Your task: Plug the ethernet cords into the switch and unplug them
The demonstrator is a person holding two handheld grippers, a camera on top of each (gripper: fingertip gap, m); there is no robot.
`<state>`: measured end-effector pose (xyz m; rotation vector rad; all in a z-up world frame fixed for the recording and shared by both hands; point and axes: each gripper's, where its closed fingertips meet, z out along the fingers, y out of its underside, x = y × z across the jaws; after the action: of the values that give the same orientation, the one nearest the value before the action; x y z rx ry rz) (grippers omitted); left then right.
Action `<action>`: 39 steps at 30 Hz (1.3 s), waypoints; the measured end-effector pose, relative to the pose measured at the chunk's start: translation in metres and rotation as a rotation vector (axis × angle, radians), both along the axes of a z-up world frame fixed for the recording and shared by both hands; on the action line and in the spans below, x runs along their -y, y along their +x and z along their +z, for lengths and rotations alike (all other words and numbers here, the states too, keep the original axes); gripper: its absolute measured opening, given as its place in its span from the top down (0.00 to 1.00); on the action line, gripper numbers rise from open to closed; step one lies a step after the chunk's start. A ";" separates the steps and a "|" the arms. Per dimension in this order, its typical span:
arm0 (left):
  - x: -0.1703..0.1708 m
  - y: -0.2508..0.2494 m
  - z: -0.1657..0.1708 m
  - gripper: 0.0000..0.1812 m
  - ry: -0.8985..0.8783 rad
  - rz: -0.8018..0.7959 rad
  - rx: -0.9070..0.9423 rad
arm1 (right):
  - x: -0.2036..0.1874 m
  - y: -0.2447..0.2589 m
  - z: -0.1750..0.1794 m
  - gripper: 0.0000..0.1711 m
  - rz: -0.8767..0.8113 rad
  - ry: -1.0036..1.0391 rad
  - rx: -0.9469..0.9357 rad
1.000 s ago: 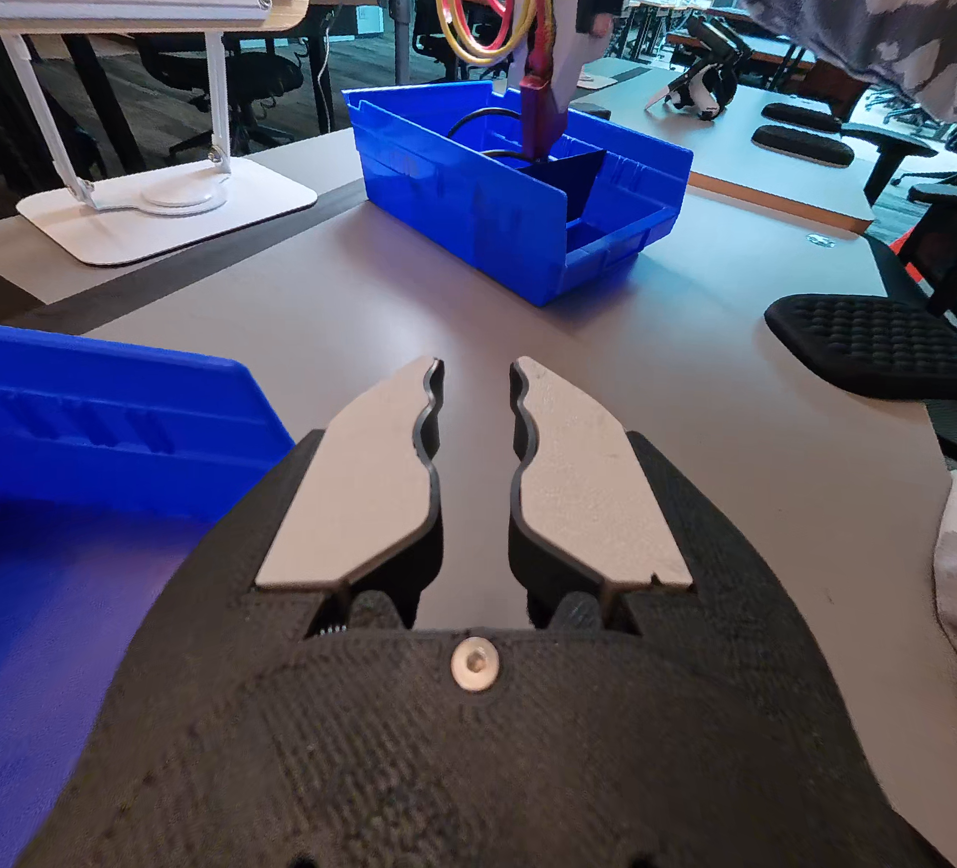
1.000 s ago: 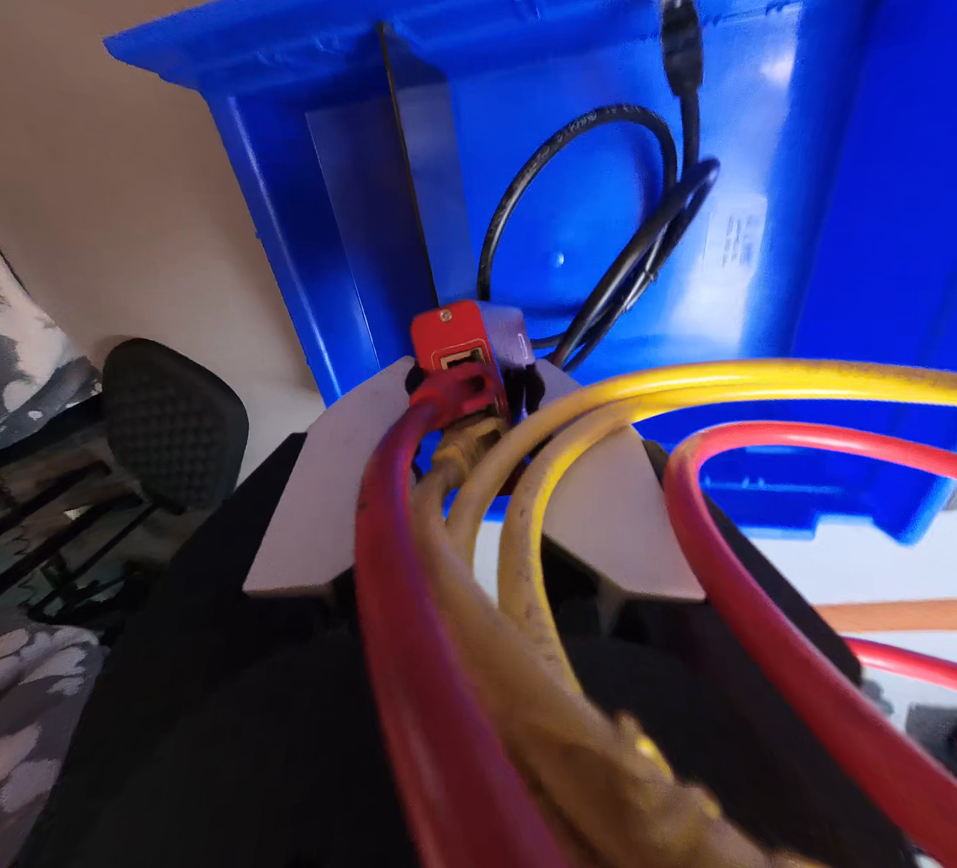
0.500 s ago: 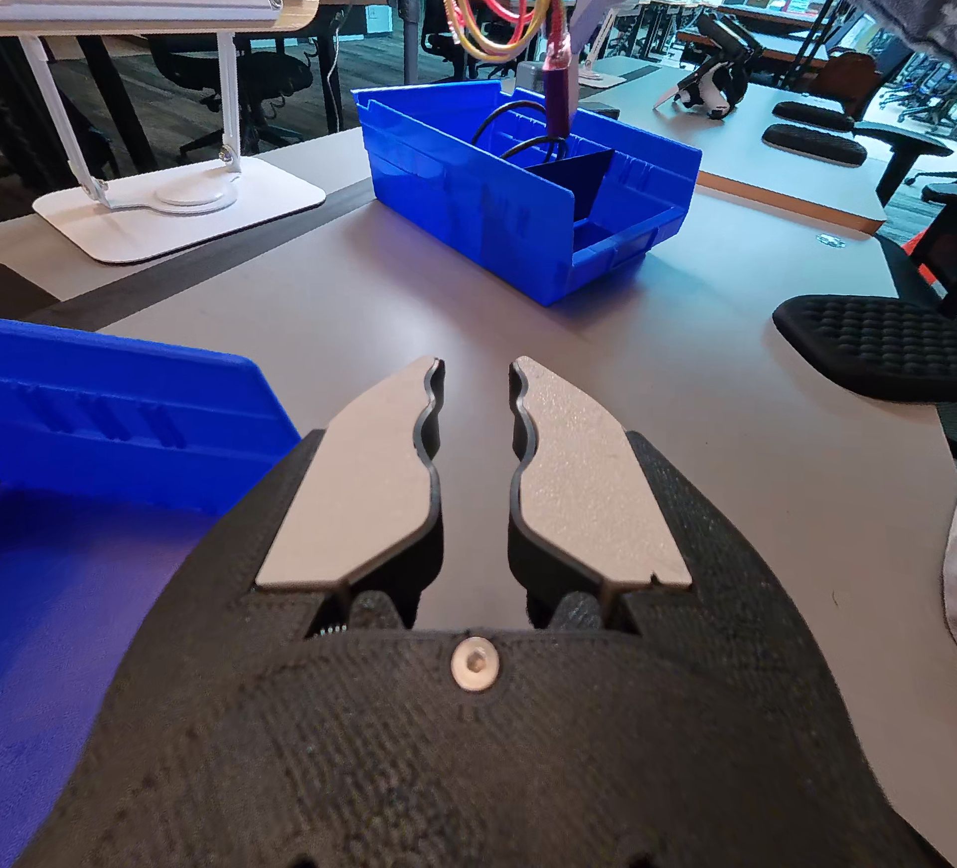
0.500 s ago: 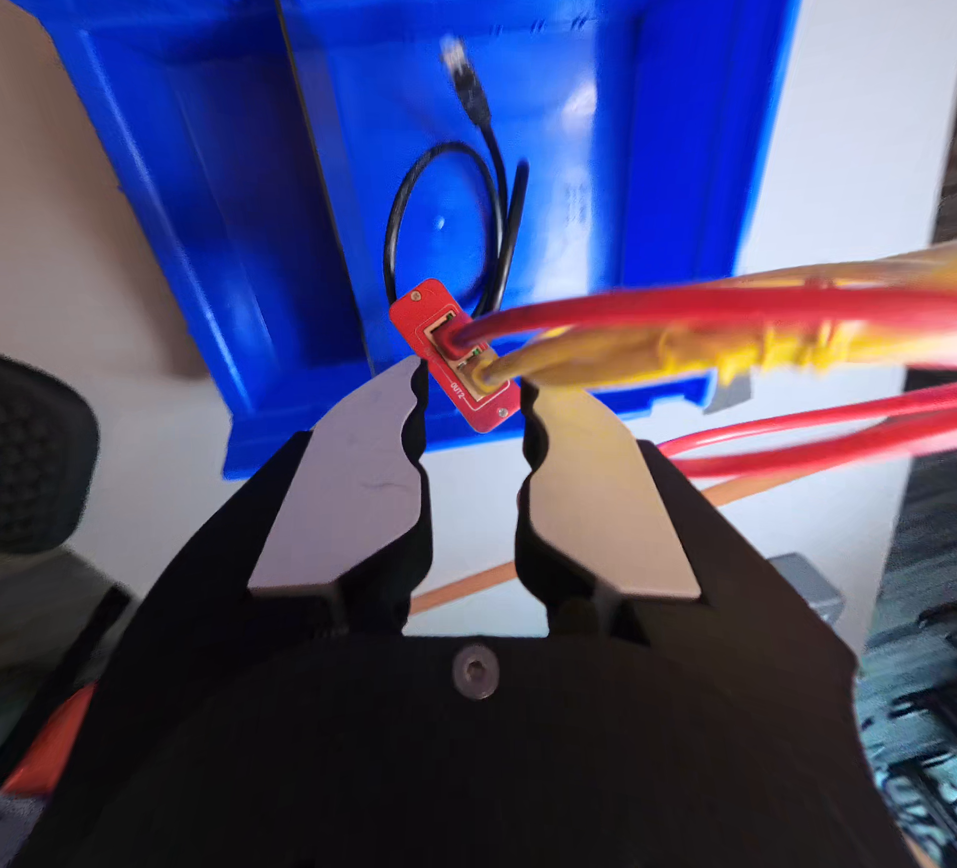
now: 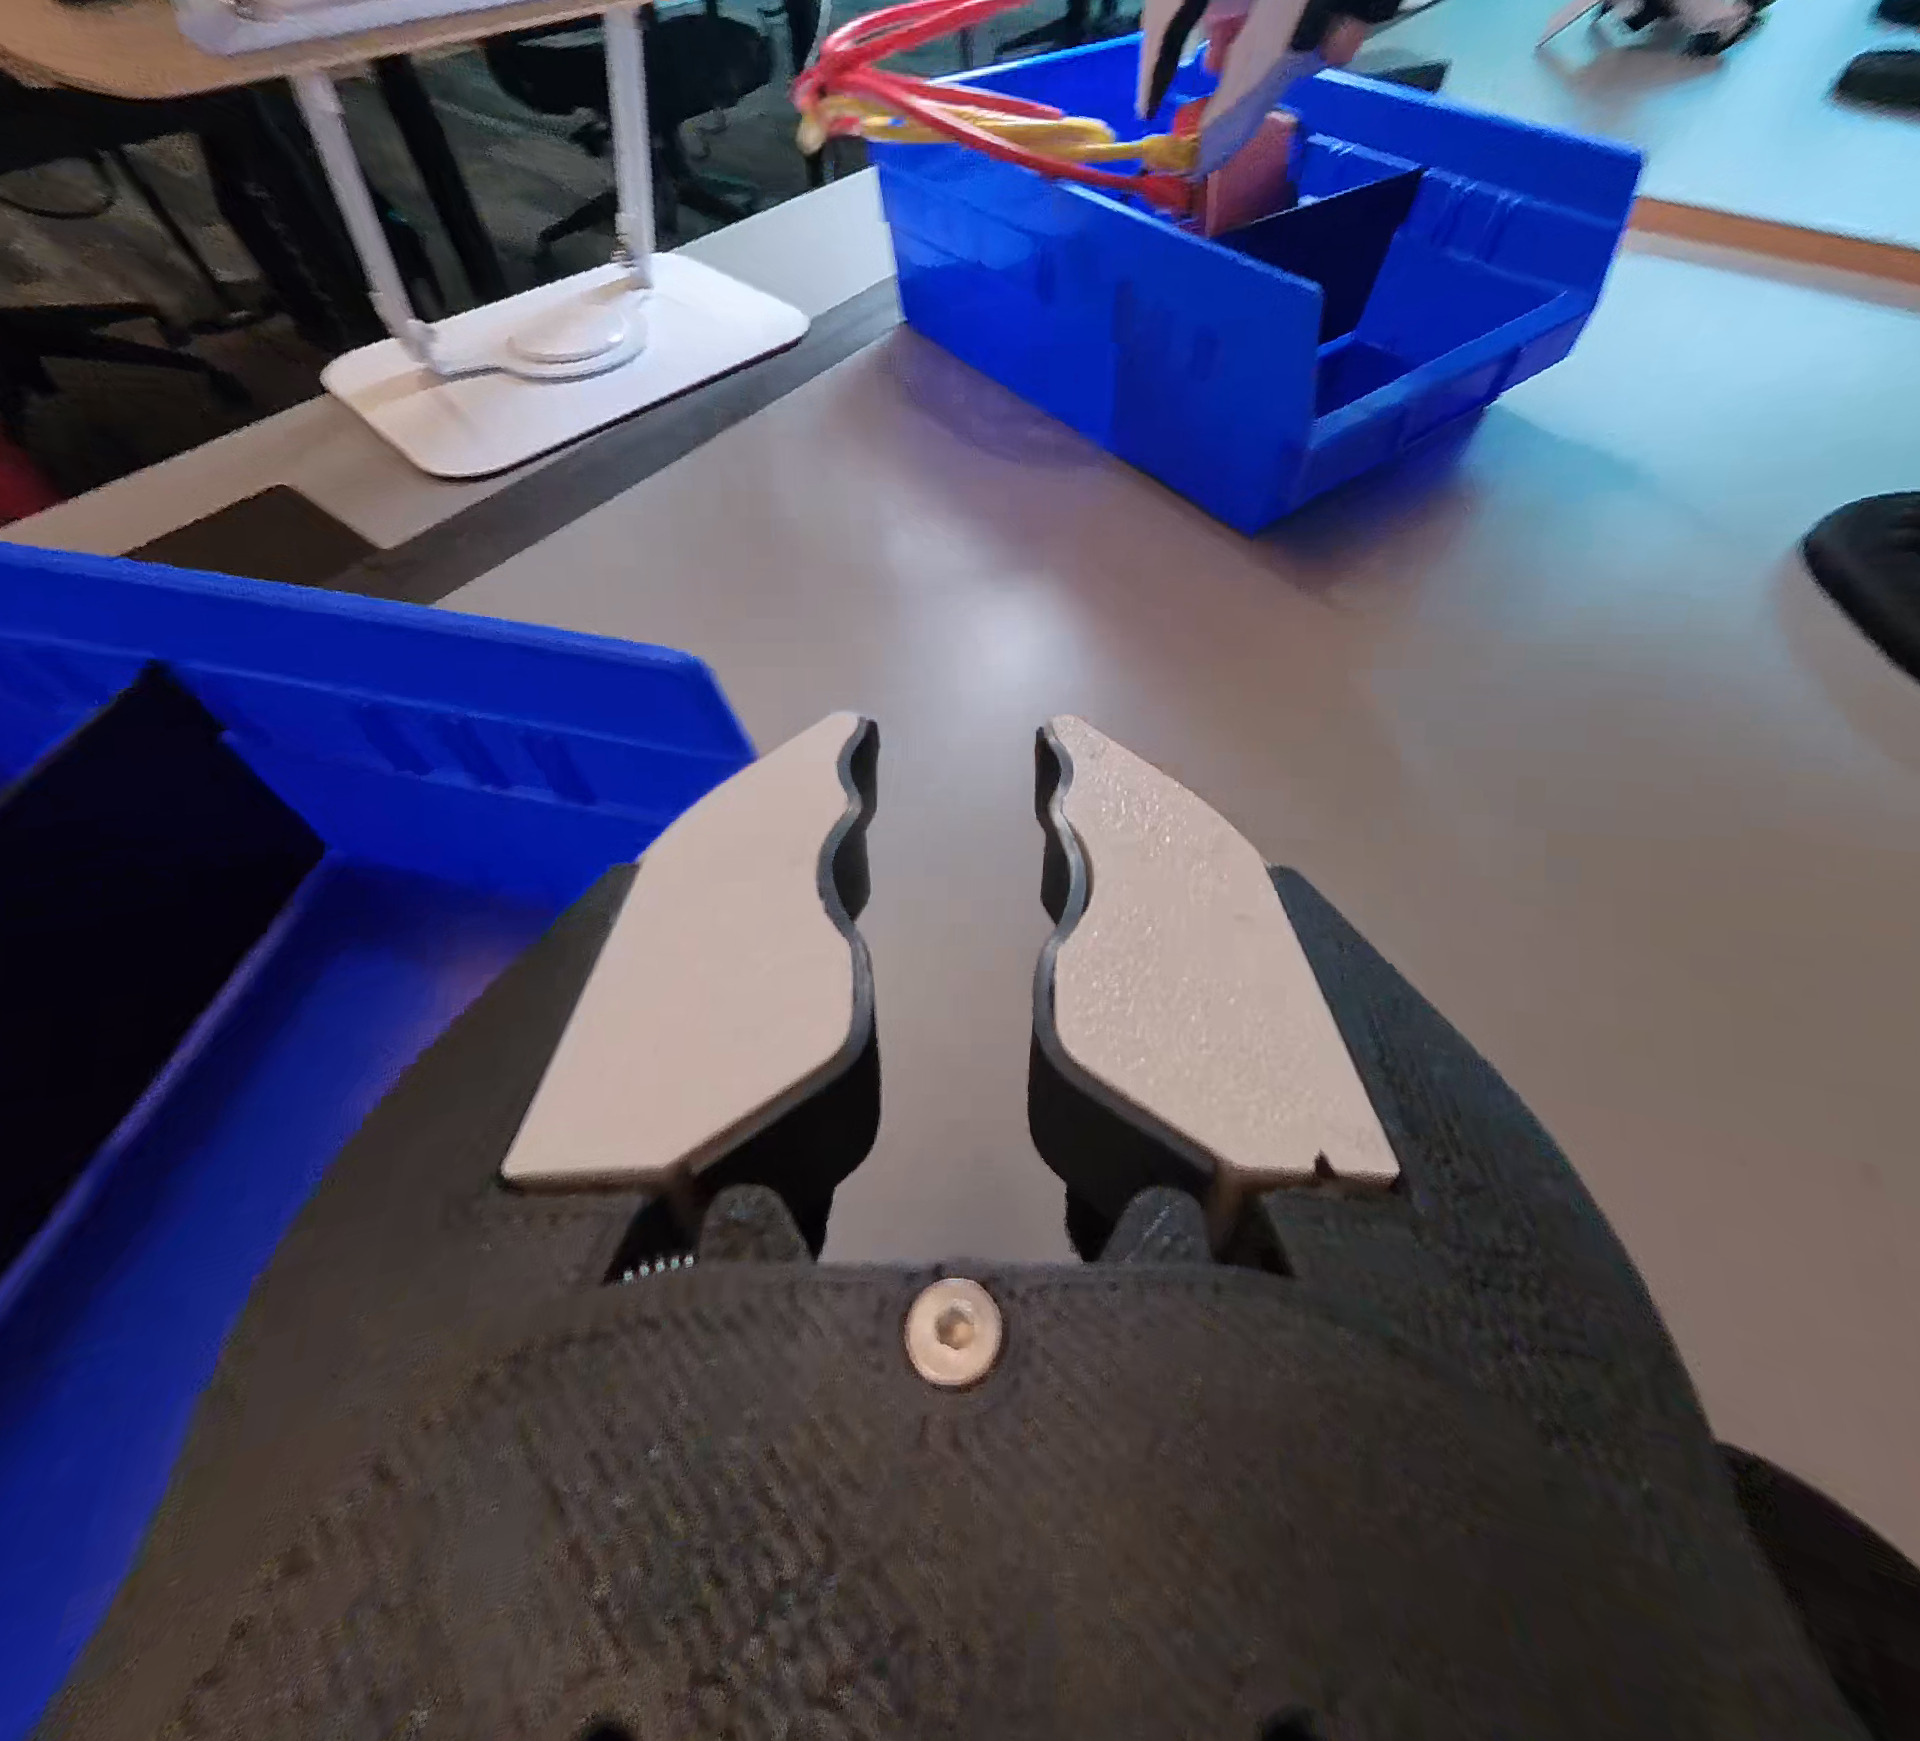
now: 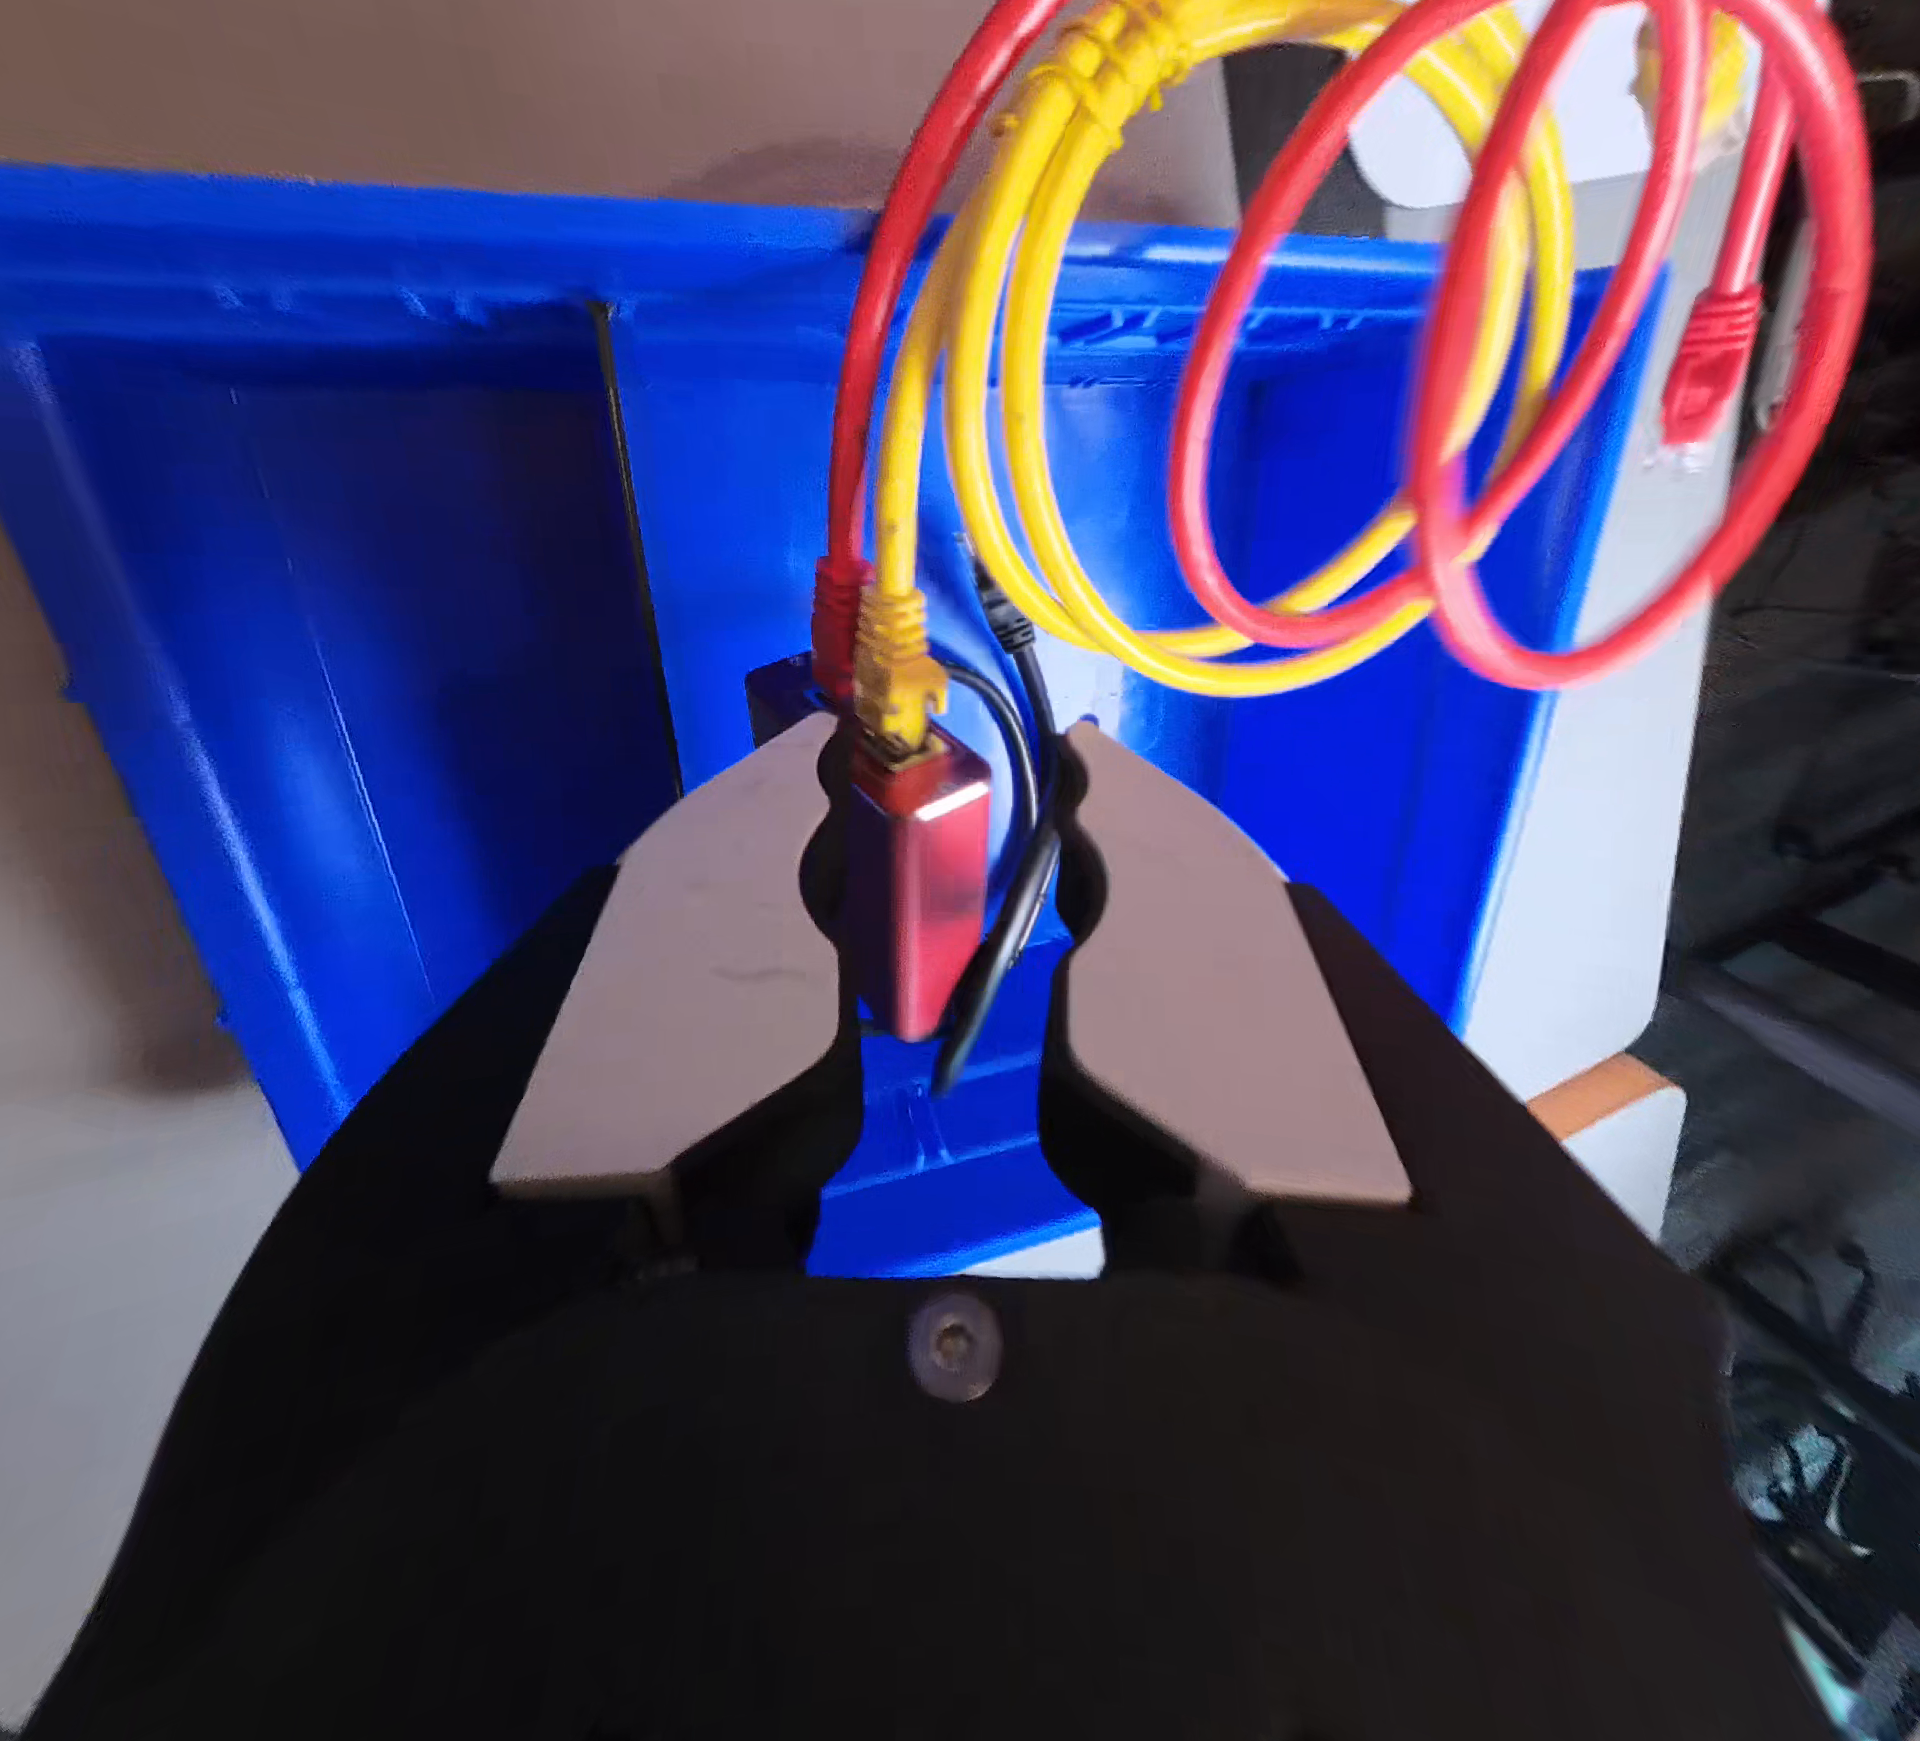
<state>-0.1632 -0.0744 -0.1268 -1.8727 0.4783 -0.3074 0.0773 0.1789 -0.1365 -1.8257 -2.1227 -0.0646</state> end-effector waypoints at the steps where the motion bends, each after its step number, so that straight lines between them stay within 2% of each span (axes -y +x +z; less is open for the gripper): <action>1: 0.001 -0.008 0.002 0.83 0.001 0.023 -0.030 | 0.001 -0.001 0.006 0.78 -0.019 0.017 -0.032; 5: 0.008 -0.041 0.006 0.80 -0.012 0.111 -0.150 | 0.014 0.005 0.038 0.73 -0.062 0.127 -0.199; 8: 0.012 -0.066 -0.001 0.78 -0.068 0.170 -0.252 | 0.060 0.003 0.056 0.73 -0.054 0.076 -0.385; 11: 0.014 -0.082 -0.010 0.75 -0.126 0.201 -0.354 | 0.109 0.004 0.051 0.68 -0.030 0.041 -0.489; 14: 0.014 -0.085 -0.027 0.71 -0.217 0.187 -0.442 | 0.137 0.014 0.015 0.66 -0.023 0.085 -0.444; 19: 0.007 -0.095 -0.067 0.66 -0.416 0.138 -0.617 | 0.136 0.027 -0.054 0.66 -0.010 0.136 -0.188; 22: 0.000 -0.087 -0.073 0.71 -0.499 0.054 -0.553 | 0.128 0.030 -0.077 0.76 0.032 0.134 -0.067; 23: 0.000 -0.082 -0.075 0.77 -0.531 0.008 -0.545 | 0.130 0.029 -0.083 0.79 0.058 0.115 -0.047; 24: -0.001 -0.078 -0.076 0.81 -0.550 -0.027 -0.548 | 0.133 0.027 -0.086 0.84 0.087 0.104 -0.039; 29: 0.000 -0.067 -0.104 0.77 -0.721 -0.135 -0.585 | 0.130 0.027 -0.086 0.84 0.104 0.214 -0.028; 31: -0.012 -0.062 -0.103 0.87 -0.691 -0.144 -0.574 | 0.132 0.030 -0.086 0.84 0.104 0.224 -0.025; 35: -0.027 -0.037 -0.103 0.86 -0.646 -0.199 -0.632 | 0.154 0.028 -0.085 0.84 0.159 0.223 -0.084; 39: -0.043 0.026 -0.102 0.86 -0.568 -0.359 -0.717 | 0.189 0.022 -0.085 0.84 0.206 0.236 -0.106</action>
<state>-0.1369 -0.0319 -0.2293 -2.4317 1.3320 0.0198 0.0998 -0.0098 -0.2212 -1.4406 -2.1157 -0.1574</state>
